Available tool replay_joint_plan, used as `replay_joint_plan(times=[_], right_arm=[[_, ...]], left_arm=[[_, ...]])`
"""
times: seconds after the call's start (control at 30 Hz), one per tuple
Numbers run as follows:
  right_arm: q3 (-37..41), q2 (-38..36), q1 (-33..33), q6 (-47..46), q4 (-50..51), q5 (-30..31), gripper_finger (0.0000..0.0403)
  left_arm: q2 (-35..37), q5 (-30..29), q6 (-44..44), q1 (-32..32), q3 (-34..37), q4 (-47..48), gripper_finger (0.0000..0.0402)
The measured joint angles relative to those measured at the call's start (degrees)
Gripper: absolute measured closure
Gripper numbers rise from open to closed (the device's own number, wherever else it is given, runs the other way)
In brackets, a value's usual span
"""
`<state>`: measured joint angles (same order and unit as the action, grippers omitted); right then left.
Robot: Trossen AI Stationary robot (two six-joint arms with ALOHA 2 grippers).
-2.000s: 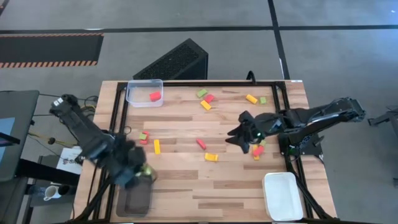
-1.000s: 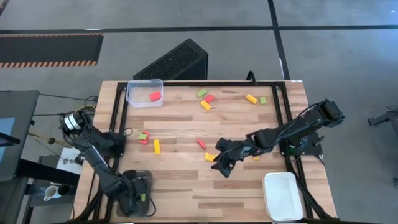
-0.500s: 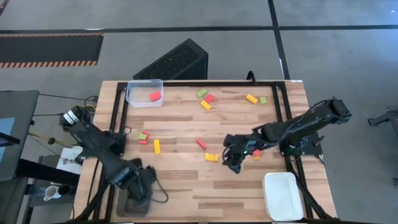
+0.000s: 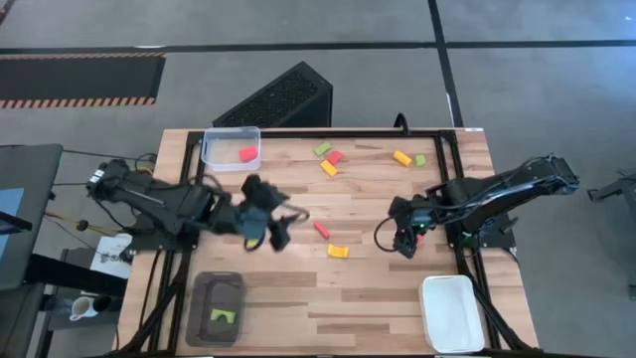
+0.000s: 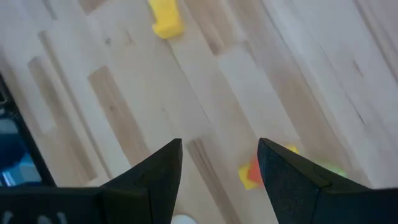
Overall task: Sort & place blocks by color
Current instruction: Put the yellow block into the white bin
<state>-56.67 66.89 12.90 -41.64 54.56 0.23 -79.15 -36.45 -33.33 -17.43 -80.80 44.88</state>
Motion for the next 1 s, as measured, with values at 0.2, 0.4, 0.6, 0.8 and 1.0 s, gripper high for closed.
replay_joint_plan(times=[0.2,0.4,0.6,0.8,1.0], right_arm=[[-0.06,5.95,-0.3,8.96,-16.46,-1.12,0.0173],[-0.04,13.27,0.29,15.21,-27.84,0.28,0.0172],[0.01,19.38,1.04,15.54,-34.29,1.67,0.0154],[-0.03,26.01,1.67,16.86,-37.49,2.99,0.0128],[-2.79,31.04,2.42,20.66,-36.89,3.36,0.0107]], left_arm=[[1.8,1.3,1.81,4.05,4.21,1.62,0.0171],[9.81,6.13,5.77,5.99,17.85,-6.69,0.0171],[20.56,20.59,9.89,11.6,34.36,-27.63,0.0171],[28.12,25.25,12.32,17.38,39.04,-33.45,0.0171],[31.93,29.45,15.32,21.73,38.95,-32.76,0.0171]])
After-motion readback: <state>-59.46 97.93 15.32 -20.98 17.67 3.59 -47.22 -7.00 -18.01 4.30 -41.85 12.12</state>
